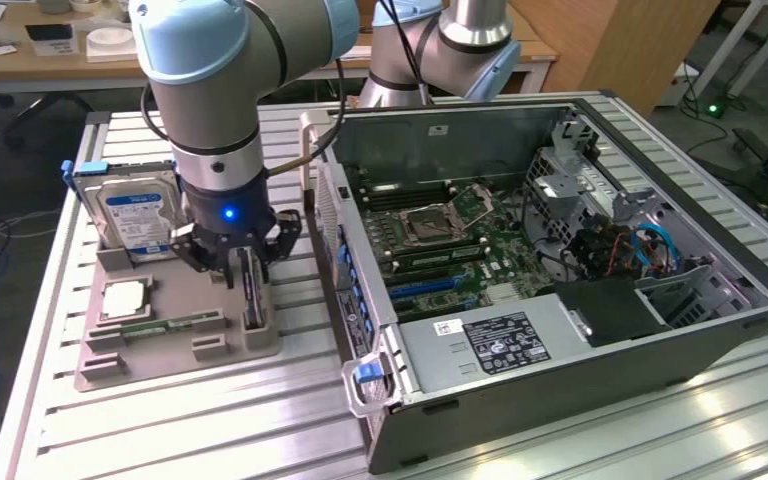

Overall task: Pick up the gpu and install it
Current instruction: 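Pick up the gpu and move the gpu toward the slot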

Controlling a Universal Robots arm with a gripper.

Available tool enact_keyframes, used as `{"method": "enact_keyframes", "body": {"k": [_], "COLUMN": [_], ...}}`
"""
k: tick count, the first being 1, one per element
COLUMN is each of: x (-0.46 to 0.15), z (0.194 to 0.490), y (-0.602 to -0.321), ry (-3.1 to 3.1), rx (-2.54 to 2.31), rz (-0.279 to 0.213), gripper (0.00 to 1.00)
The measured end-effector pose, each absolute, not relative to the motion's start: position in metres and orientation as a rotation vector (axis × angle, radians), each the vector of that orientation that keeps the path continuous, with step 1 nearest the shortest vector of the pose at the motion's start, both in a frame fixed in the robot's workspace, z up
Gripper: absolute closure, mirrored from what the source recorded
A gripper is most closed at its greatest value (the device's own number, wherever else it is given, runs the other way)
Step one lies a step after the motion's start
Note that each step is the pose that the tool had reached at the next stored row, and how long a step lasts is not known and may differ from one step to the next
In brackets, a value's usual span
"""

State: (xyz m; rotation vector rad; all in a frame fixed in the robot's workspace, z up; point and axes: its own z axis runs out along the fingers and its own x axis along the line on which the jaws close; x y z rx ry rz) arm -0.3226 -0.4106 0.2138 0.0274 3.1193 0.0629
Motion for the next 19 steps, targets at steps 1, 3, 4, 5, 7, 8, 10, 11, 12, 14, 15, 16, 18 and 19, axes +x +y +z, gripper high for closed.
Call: {"method": "enact_keyframes", "body": {"k": [1, 3, 4, 5, 7, 8, 10, 11, 12, 14, 15, 16, 18, 19], "x": [-0.3226, -0.3226, -0.3226, -0.3226, -0.3225, -0.3226, -0.3225, -0.3225, -0.3225, -0.3225, -0.3225, -0.3224, -0.3224, -0.3224], "z": [0.2138, 0.2138, 0.2138, 0.2138, 0.2138, 0.2138, 0.2138, 0.2138, 0.2138, 0.2137, 0.2137, 0.2137, 0.2137, 0.2137], "y": [-0.4106, -0.4106, -0.4106, -0.4106, -0.4106, -0.4106, -0.4106, -0.4106, -0.4106, -0.4106, -0.4106, -0.4106, -0.4106, -0.4106], "ry": [3.119, 3.119, 3.119, 3.119, 3.119, 3.119, 3.119, 3.119, 3.119, 3.119, 3.119, 3.119, 3.119, 3.119], "rx": [0.027, 0.027, 0.027, 0.027, 0.027, 0.027, 0.027, 0.027, 0.028, 0.028, 0.028, 0.027, 0.028, 0.027], "rz": [0.063, 0.063, 0.063, 0.063, 0.063, 0.063, 0.063, 0.063, 0.063, 0.063, 0.063, 0.063, 0.062, 0.062], "gripper": [0.48, 0.54, 0.54, 0.56, 0.62, 0.62, 0.62, 0.62, 0.62, 0.64, 0.71, 0.71, 0.72, 0.73]}}
